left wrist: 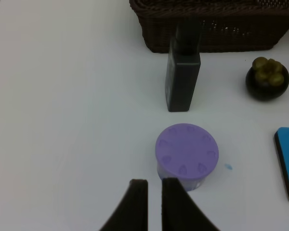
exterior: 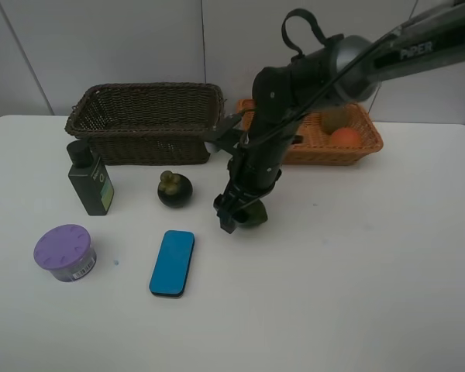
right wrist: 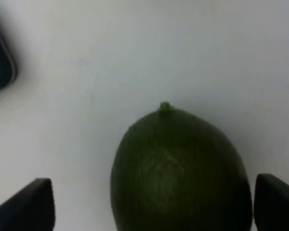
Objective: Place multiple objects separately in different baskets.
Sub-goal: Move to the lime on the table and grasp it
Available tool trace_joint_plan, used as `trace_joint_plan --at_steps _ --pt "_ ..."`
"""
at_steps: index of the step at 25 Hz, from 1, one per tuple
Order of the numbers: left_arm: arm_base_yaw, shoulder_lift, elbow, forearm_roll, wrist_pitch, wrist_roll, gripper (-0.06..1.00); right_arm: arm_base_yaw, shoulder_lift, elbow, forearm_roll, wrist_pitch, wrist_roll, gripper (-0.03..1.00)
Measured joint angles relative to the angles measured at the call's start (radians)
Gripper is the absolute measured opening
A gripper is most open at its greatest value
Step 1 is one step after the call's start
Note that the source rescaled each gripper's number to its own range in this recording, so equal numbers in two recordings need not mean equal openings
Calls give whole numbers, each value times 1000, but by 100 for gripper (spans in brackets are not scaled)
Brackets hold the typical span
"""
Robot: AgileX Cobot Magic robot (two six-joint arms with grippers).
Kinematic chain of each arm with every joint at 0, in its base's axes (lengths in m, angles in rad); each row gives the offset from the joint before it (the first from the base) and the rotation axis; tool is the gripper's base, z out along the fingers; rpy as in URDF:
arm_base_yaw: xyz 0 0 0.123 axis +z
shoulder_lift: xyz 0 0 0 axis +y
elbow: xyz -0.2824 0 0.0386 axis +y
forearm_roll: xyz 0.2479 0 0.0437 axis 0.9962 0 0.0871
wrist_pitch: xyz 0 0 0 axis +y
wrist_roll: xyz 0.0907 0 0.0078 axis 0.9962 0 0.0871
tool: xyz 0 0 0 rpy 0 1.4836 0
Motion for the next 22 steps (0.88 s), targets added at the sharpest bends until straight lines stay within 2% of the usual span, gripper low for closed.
trace_joint_plan --at_steps 17,19,20,21,22 --pt "0 0 0 0 0 0 0 0 41 0 -8 -16 0 98" --pt "0 0 0 0 0 0 0 0 41 0 -8 -16 0 91" --pt "0 0 0 0 0 6 0 0 41 0 -9 -16 0 81" --pt "0 0 0 0 0 6 0 0 41 0 -9 -15 0 64" --pt "0 0 0 0 0 0 0 0 41 0 -9 -13 0 64"
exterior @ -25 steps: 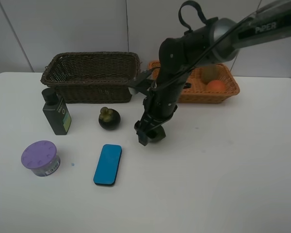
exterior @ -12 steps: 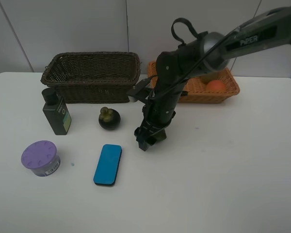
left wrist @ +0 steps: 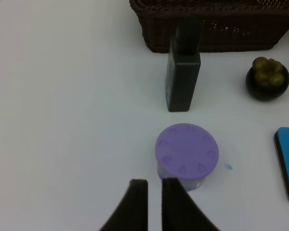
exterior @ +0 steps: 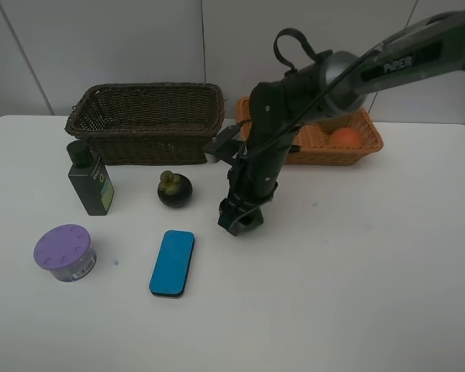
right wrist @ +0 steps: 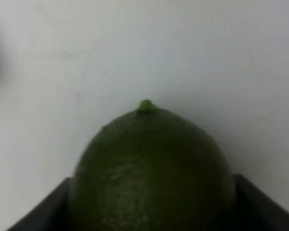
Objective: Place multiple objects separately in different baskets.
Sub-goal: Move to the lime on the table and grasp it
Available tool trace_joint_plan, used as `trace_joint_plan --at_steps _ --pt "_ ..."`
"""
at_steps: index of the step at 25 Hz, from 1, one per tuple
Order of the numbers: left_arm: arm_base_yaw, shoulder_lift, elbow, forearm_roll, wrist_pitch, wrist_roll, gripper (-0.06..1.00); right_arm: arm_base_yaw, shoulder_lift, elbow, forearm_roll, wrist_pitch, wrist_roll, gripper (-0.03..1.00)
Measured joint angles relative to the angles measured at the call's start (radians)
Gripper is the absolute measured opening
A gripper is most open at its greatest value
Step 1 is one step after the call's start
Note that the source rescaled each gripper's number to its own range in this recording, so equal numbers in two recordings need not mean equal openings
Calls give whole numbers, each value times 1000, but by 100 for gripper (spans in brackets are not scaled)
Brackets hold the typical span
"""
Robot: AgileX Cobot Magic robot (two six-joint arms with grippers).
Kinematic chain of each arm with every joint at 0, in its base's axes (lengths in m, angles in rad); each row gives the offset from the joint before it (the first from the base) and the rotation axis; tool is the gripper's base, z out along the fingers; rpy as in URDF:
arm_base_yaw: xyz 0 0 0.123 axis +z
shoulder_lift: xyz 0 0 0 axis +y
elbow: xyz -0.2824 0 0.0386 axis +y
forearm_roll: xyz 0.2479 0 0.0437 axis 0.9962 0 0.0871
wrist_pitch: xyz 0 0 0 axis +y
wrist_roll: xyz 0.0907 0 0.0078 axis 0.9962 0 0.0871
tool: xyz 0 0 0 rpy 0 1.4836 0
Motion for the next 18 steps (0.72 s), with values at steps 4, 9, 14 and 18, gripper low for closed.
trace_joint_plan --at_steps 4,9,14,18 --pt "0 0 0 0 0 0 0 0 0 0 0 4 0 64" --pt "0 0 0 0 0 6 0 0 0 0 0 5 0 64" --pt "0 0 0 0 0 6 0 0 -2 0 0 24 0 64" --pt "0 0 0 0 0 6 0 0 -57 -7 0 107 0 64"
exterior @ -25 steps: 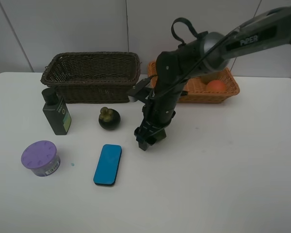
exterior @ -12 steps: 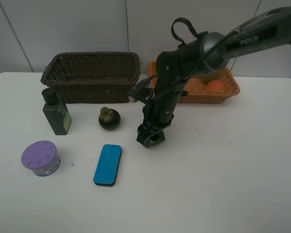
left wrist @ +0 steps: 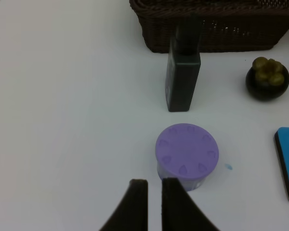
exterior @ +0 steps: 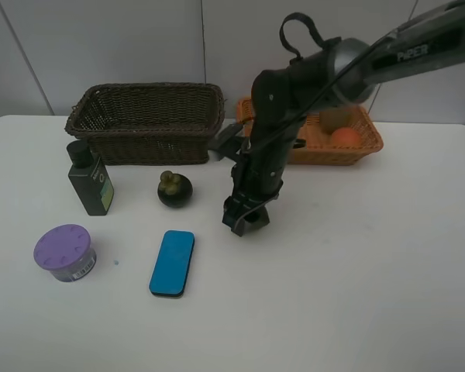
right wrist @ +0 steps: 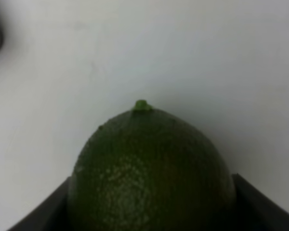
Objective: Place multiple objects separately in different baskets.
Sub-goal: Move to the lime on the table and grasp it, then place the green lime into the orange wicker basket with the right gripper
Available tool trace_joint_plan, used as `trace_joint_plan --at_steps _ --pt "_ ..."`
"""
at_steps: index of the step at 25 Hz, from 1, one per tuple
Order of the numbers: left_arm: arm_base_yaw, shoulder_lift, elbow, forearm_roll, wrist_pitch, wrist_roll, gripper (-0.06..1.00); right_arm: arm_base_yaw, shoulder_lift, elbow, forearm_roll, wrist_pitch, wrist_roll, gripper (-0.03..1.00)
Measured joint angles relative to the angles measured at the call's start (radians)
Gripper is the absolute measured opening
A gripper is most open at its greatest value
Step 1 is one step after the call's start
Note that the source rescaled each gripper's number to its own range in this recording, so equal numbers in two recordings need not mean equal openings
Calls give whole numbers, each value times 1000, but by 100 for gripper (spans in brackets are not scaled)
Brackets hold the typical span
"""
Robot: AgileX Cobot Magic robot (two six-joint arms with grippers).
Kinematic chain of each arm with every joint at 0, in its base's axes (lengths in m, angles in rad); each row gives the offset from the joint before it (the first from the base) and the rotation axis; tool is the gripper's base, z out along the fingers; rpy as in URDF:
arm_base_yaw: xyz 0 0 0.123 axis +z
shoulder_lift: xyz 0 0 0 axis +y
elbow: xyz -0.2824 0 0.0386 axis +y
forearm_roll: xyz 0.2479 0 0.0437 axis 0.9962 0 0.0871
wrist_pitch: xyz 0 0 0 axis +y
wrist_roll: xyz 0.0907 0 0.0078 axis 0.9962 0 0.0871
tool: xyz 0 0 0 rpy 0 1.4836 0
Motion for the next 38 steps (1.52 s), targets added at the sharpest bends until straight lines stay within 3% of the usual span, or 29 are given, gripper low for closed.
trace_joint_plan --at_steps 9,13,16,20,26,30,38 --pt "0 0 0 0 0 0 0 0 -143 -274 -114 317 80 64" --pt "0 0 0 0 0 -6 0 -9 -138 -413 -186 335 100 64" --pt "0 0 0 0 0 -6 0 -46 -125 -481 -185 338 107 64" --pt "0 0 0 0 0 0 0 -123 -84 -500 -156 306 131 64" --pt "0 0 0 0 0 -6 0 -222 -10 -503 -127 170 212 64" --pt "0 0 0 0 0 0 0 -262 43 -503 -118 75 299 64" --pt "0 0 0 0 0 0 0 -294 146 -504 -99 -10 401 64"
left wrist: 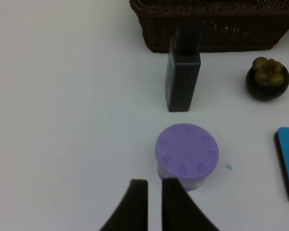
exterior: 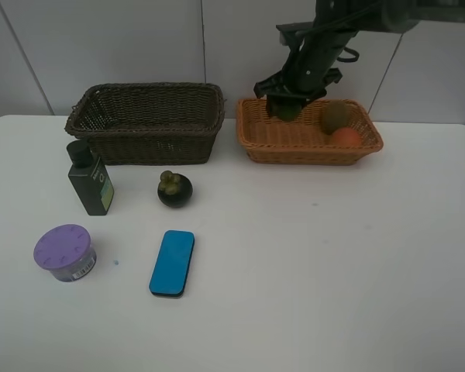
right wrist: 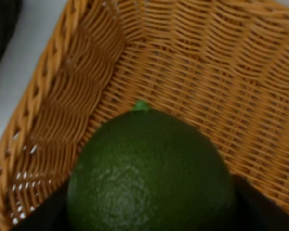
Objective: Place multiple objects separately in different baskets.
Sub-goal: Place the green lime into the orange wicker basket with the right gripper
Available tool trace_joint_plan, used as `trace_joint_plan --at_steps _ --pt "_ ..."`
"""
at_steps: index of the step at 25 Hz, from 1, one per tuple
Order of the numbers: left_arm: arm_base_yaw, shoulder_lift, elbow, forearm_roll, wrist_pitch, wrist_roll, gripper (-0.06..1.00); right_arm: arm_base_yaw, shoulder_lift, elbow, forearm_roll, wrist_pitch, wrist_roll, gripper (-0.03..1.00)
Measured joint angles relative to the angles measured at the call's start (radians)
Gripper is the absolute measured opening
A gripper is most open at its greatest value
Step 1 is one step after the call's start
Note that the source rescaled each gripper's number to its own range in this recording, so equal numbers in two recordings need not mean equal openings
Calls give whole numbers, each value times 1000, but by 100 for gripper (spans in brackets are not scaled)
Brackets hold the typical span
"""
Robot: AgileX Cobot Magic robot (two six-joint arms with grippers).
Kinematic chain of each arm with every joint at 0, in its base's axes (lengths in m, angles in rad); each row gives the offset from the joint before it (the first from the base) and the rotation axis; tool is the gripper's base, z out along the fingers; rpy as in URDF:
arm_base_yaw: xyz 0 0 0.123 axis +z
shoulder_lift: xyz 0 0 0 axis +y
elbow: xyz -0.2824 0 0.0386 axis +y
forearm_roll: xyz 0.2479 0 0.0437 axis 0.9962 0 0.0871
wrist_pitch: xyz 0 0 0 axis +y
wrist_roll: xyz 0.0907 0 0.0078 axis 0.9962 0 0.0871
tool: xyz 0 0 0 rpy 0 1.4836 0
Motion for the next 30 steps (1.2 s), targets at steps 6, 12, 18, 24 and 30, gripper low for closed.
trace_joint_plan --at_steps 6,12,18,24,30 --pt "0 0 0 0 0 -6 0 -8 60 0 21 -33 45 64" --pt "0 0 0 0 0 -6 0 -10 68 0 36 -45 48 64" --pt "0 0 0 0 0 -6 0 -10 68 0 36 -45 50 64" --pt "0 0 0 0 0 0 0 -10 68 0 36 -41 47 92" --pt "0 0 0 0 0 0 0 -10 68 0 36 -33 47 99"
